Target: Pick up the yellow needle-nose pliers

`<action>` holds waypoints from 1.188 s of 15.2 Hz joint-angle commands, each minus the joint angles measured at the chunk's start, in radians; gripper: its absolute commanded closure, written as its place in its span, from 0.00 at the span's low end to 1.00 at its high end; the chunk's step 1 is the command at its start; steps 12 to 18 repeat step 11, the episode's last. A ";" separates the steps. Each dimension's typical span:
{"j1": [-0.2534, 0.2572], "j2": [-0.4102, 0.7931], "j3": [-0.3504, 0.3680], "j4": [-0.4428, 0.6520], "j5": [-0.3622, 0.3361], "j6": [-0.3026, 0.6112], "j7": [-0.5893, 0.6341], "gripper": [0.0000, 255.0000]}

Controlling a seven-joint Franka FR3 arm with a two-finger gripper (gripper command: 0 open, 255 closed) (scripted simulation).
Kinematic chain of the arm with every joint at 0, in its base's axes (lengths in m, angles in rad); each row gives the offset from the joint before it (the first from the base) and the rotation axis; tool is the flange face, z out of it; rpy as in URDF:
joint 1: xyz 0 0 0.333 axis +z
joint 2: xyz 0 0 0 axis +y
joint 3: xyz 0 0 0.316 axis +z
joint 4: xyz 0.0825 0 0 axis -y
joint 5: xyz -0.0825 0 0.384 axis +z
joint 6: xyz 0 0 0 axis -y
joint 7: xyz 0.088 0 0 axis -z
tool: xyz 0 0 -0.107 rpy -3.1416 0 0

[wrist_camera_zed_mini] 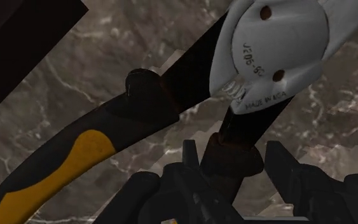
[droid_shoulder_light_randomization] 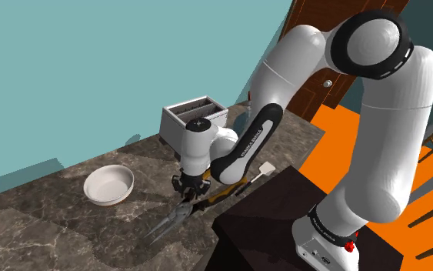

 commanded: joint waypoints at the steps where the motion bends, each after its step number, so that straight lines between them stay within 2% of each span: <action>1: -0.026 -0.032 0.032 -0.009 0.032 -0.023 -0.025 1.00; 9: -0.112 -0.151 0.145 -0.039 0.166 -0.101 -0.122 1.00; 18: -0.113 -0.154 0.147 -0.040 0.169 -0.103 -0.124 1.00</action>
